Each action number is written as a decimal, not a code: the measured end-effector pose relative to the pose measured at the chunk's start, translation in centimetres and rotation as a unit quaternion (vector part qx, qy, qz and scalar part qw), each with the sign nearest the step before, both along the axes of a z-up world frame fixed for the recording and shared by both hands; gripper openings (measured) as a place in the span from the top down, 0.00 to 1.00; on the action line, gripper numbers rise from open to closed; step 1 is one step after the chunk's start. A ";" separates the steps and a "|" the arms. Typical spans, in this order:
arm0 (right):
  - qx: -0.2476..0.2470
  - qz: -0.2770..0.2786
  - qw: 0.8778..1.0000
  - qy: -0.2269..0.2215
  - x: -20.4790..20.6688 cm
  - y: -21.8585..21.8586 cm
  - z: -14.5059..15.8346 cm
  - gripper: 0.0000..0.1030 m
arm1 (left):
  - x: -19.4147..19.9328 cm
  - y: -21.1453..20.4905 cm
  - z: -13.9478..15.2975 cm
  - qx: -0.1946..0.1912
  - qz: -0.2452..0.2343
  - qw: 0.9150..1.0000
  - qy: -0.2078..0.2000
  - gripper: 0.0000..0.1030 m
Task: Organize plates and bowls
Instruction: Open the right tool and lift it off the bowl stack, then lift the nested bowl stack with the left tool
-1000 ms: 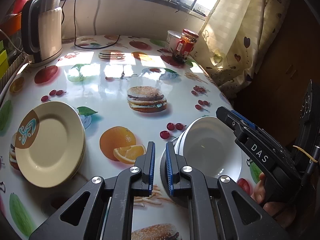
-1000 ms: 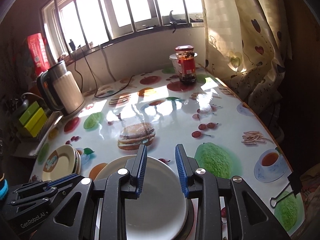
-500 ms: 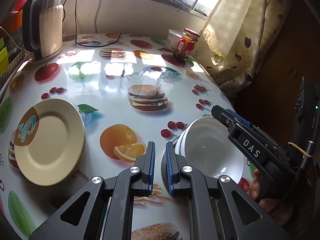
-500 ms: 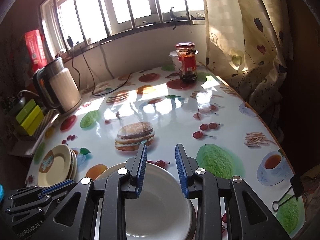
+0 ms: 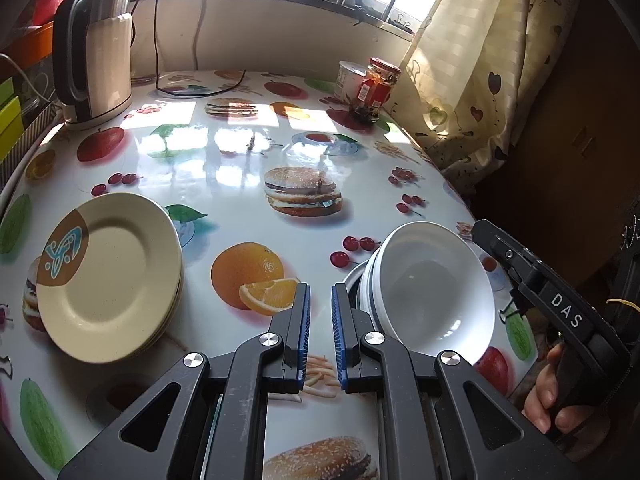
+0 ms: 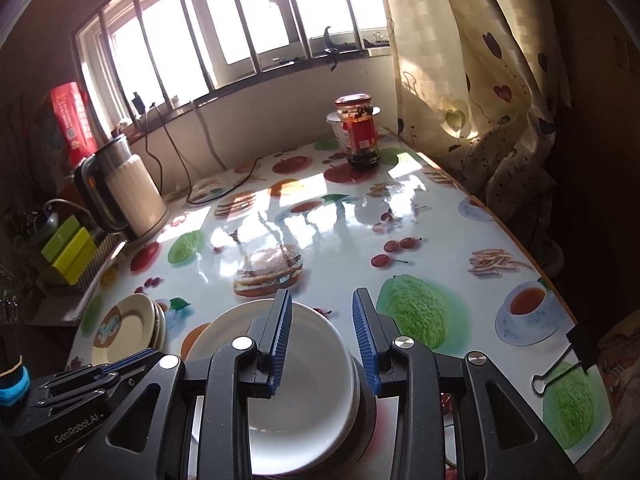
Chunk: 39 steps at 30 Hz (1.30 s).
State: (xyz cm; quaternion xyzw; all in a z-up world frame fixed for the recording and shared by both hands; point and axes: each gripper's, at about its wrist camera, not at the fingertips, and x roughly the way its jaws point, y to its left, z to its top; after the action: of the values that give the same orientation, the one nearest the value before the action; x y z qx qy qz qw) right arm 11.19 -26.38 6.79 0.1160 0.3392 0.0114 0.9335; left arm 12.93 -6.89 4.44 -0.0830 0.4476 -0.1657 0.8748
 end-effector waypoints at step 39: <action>0.071 -0.022 0.995 0.060 -5.0 -5.0 -6.9 0.59 | -0.9 0.2 -4.3 -0.041 -0.035 0.998 0.022 0.75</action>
State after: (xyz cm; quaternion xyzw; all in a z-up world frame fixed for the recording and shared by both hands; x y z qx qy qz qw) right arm 6.15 -31.33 -0.10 0.1896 0.3907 0.0081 0.9007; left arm 12.01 -6.73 0.10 -0.1066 0.4620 -0.2125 0.8544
